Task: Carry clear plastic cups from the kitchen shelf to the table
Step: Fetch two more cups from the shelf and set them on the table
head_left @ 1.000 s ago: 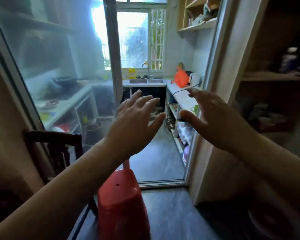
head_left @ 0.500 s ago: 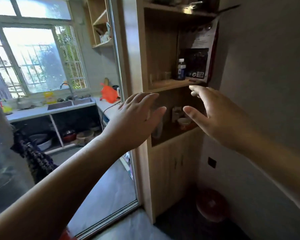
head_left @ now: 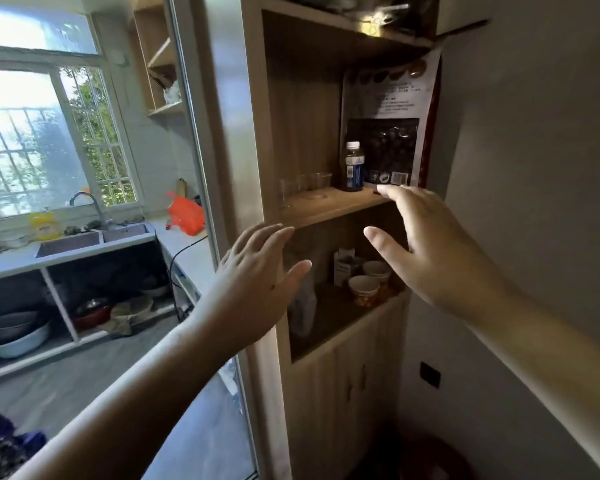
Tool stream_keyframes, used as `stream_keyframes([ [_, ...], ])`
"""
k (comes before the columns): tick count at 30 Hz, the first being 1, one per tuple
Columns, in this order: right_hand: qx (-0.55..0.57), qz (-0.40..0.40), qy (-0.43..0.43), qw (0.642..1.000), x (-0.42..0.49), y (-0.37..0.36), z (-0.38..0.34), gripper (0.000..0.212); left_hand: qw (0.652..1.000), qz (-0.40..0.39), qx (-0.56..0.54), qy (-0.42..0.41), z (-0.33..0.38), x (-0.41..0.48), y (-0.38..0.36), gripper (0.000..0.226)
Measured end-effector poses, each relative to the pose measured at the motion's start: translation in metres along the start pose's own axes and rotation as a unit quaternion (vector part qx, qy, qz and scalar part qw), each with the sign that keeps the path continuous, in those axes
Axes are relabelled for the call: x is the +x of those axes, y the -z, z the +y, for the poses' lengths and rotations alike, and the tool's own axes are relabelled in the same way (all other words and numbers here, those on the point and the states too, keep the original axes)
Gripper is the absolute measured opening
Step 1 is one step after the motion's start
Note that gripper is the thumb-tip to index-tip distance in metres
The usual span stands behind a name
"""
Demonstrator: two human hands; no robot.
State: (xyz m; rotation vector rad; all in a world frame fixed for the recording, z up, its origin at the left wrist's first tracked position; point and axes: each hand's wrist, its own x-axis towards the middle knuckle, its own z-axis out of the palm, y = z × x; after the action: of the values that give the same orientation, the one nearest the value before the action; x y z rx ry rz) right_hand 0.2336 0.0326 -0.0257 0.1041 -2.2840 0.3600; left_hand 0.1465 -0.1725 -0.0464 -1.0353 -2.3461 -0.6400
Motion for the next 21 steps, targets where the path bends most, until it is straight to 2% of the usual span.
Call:
stream_keyframes([
  [3, -0.016, -0.01, -0.021, 1.0, 0.016, -0.016, 0.033, 0.058, 1.0, -0.026, -0.013, -0.003, -0.009, 0.026, -0.032, 0.062],
  [7, -0.008, -0.01, -0.041, 0.999, 0.049, -0.032, 0.082, 0.057, 1.0, -0.007, -0.011, -0.016, -0.02, 0.074, -0.06, 0.058],
  [11, 0.017, -0.006, -0.044, 0.999, 0.09, -0.065, 0.131, 0.056, 1.0, -0.006, -0.003, 0.014, -0.029, 0.117, -0.094, 0.061],
  [17, 0.04, -0.061, 0.048, 0.996, 0.162, -0.118, 0.209, 0.059, 0.994, 0.005, 0.106, 0.015, -0.043, 0.199, -0.144, 0.062],
  [21, 0.073, -0.09, 0.096, 0.989, 0.214, -0.136, 0.264, 0.056, 0.986, -0.01, 0.132, 0.1, -0.059, 0.257, -0.176, 0.063],
])
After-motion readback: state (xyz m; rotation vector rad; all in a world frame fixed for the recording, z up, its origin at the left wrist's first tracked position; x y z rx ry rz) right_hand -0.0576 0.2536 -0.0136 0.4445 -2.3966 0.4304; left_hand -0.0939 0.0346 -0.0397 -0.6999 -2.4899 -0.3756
